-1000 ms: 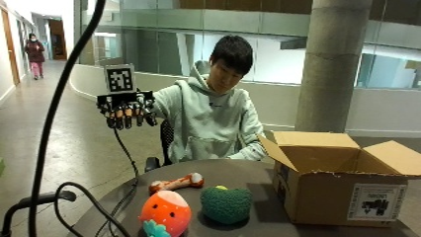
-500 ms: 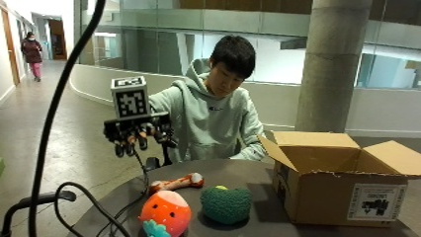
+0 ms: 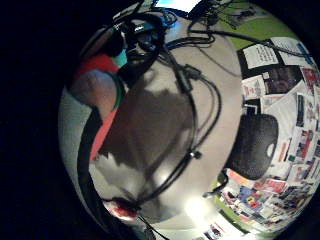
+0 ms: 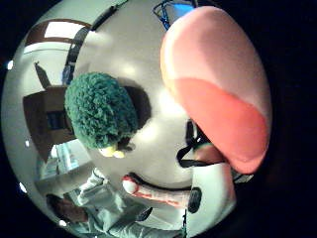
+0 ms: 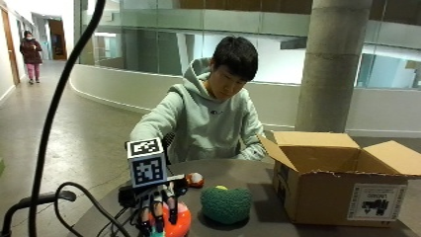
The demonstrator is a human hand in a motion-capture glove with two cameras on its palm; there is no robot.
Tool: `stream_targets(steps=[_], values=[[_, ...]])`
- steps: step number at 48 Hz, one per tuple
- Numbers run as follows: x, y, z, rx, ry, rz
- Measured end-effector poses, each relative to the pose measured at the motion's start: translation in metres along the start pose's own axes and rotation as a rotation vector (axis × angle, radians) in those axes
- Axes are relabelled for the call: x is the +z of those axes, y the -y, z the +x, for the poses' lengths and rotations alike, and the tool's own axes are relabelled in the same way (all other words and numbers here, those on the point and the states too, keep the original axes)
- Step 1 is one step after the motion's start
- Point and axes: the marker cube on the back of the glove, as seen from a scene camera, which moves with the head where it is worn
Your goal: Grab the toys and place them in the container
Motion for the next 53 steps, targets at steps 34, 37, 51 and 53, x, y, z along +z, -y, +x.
stream_targets(steps=[34,37,51,53], values=[[-0.068,-0.105,-0.041,-0.050,-0.083,-0.084],[-0.095,-0.119,-0.055,-0.094,-0.091,-0.059],[-0.233,-0.163,-0.169,-0.245,-0.068,0.137],[-0.251,-0.164,-0.191,-0.276,-0.064,0.165]])
